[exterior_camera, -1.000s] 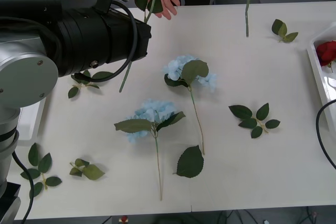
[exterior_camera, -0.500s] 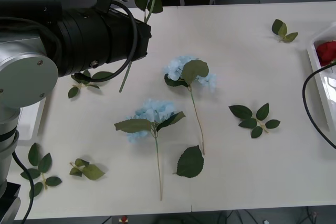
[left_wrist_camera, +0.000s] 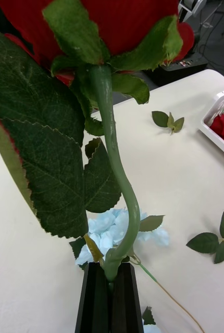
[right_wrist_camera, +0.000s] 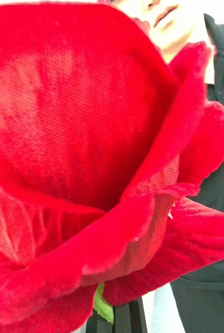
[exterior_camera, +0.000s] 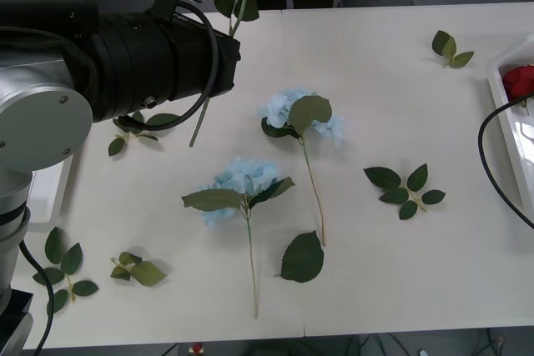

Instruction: Place the red flowers into the right box and the blue flowers into the left box. If a person shows an open palm, hand one flower to the person first, then continue sorting.

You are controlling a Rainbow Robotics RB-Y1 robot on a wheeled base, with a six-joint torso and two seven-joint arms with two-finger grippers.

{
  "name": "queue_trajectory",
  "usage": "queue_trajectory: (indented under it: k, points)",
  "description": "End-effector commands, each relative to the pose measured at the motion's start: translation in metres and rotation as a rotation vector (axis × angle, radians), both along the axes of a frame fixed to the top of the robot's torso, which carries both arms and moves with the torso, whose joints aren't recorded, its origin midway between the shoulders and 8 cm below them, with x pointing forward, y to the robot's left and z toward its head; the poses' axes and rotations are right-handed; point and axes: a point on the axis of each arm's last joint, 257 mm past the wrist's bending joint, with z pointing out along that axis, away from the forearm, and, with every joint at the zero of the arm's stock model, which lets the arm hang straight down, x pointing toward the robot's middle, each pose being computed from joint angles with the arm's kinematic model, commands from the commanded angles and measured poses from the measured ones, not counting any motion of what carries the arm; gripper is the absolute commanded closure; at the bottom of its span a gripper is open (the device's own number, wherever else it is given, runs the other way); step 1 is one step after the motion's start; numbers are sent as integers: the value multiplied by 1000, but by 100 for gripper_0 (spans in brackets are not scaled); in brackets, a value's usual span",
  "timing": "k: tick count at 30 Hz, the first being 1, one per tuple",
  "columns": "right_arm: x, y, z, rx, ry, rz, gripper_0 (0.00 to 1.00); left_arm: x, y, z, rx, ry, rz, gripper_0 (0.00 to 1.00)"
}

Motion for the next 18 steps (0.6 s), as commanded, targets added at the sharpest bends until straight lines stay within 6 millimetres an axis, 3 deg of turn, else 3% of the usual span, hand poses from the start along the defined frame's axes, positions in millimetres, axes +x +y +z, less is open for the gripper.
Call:
queue_trajectory:
  k: [1,4,7,12,18]
  points:
    - [-20,29,34,7,-64,48,66,-1,-2,30,-79,-30,18,100]
    - [-23,32,32,11,-48,73,37,-1,-2,30,-79,-30,18,100]
    - [-25,35,31,12,-37,92,24,-1,-2,30,-79,-30,18,100]
    - [-24,34,28,13,-26,101,16,-1,-2,30,-79,-30,18,100]
    - [-25,31,27,23,-10,114,15,-1,-2,30,-79,-30,18,100]
